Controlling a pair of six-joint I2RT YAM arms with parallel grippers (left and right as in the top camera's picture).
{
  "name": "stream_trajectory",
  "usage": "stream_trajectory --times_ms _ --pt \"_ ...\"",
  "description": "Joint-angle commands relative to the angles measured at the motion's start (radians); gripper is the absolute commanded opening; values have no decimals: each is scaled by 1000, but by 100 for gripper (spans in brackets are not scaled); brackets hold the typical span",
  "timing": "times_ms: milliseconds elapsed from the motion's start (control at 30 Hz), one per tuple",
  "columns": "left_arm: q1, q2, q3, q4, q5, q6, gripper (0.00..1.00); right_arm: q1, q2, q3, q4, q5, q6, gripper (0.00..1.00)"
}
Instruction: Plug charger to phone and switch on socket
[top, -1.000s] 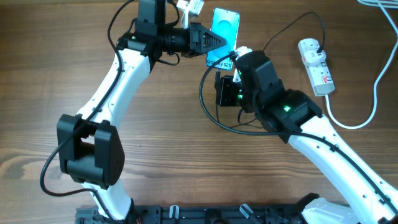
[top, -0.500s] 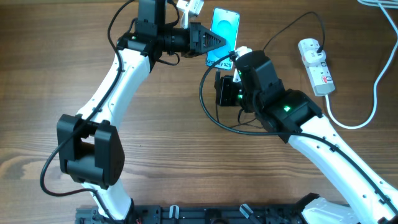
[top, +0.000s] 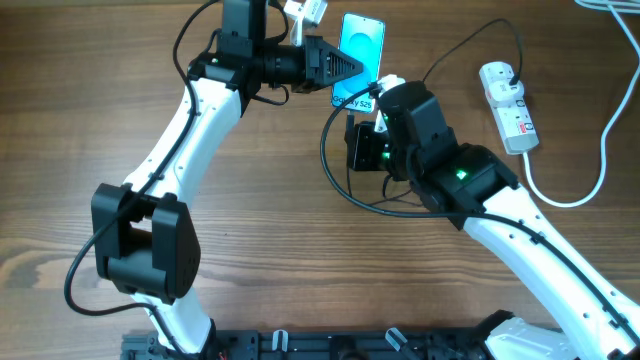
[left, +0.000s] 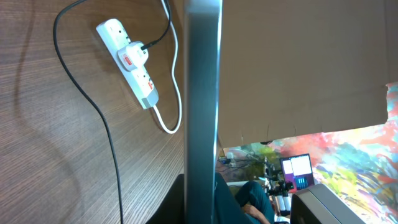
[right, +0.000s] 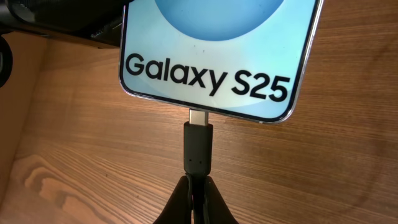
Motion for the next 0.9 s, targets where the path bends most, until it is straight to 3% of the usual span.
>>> stream_trajectory --times_ms 0,867 --pt "-5 -27 19 0 39 1 4 -1 5 9 20 25 -13 4" --pt "-5 -27 19 -31 39 27 4 -1 5 9 49 116 -14 4"
